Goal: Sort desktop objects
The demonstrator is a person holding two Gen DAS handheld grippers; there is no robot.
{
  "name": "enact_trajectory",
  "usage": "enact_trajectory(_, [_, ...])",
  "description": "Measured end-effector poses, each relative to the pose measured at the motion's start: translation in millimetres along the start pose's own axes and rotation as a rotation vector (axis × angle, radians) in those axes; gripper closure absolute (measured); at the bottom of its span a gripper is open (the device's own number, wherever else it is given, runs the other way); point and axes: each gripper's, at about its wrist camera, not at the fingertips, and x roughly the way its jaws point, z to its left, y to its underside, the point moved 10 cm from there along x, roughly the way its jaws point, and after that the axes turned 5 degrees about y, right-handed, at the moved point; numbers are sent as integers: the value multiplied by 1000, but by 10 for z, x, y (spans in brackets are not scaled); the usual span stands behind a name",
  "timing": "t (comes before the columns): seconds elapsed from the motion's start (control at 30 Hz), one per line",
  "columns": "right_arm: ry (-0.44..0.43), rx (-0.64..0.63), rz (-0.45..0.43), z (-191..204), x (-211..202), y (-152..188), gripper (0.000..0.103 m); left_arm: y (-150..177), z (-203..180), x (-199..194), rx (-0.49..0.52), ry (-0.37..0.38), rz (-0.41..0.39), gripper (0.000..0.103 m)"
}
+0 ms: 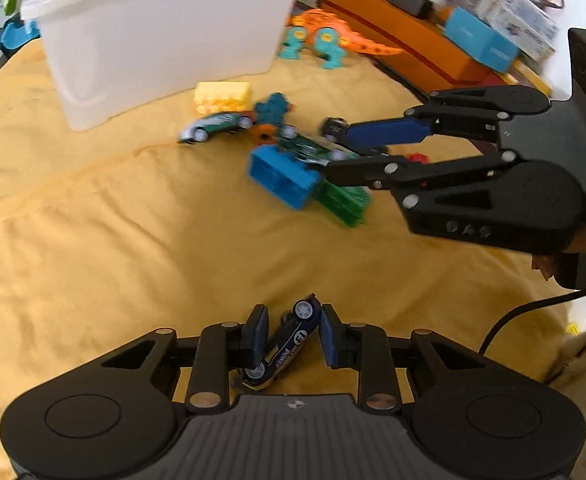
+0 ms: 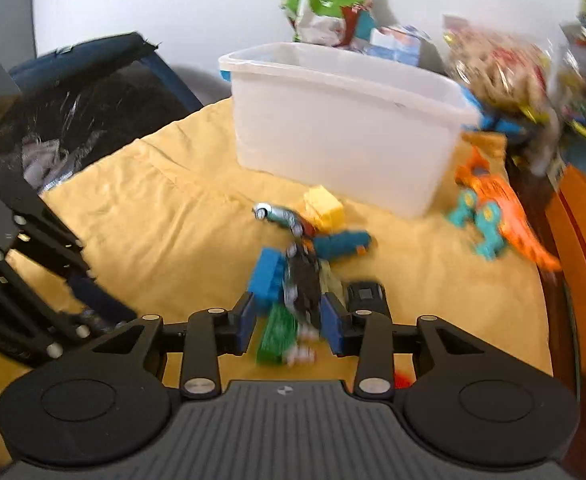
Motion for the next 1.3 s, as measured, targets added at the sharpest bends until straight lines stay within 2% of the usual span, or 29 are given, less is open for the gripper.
enact_trajectory(0.07, [20,-53,7,32,132,-12,70,-74,89,18,-7,2,-7,70])
enact_trajectory(0.13, [39,-78,31,21,240,9,82,-170,173,-7,-12,-3,-29,70])
enact_trajectory(0.33, [41,8,51,-131,171,-22,88,-429,465,-80,0,-77,-72,70])
enact_trajectory(0.4, [-3,57,52,-145,34,-30,88,-449,549,-76,21,-117,-63,70])
enact_trajectory(0.47, [-99,115,70,-89,-113,0,88,-440,579,-101,42,-136,-57,70])
enact_trajectory(0.53, [-185,162,104,-11,-225,82,88,-421,508,-170,52,-120,-67,69])
enact_trajectory(0.63, [-289,246,159,80,-288,252,88,-353,272,-293,72,-73,-90,61])
enact_trajectory(0.7, [-312,287,188,117,-269,367,88,-263,104,-297,104,-53,-81,60])
enact_trajectory(0.77, [-308,328,207,104,-228,449,88,-170,-17,-247,160,-88,-64,60])
enact_trajectory(0.9, [-237,396,179,-66,-216,467,82,-45,-61,-95,208,-152,-33,60])
enact_trajectory(0.97, [-153,350,163,-132,-234,470,78,-41,-55,-61,218,-167,-39,60])
enact_trajectory(1.03, [-113,303,150,-149,-254,472,74,-31,-37,-49,212,-181,-49,60])
enact_trajectory(1.1, [-104,265,142,-122,-289,461,70,-18,-16,-39,194,-188,-50,60])
enact_trajectory(1.17, [-90,195,115,-44,-325,415,60,1,0,-17,186,-208,-51,58])
enact_trajectory(1.2, [-81,160,101,-6,-328,396,52,11,4,-3,182,-216,-49,58])
enact_trajectory(1.3, [-69,67,80,163,-256,397,47,55,33,22,161,-233,-65,49])
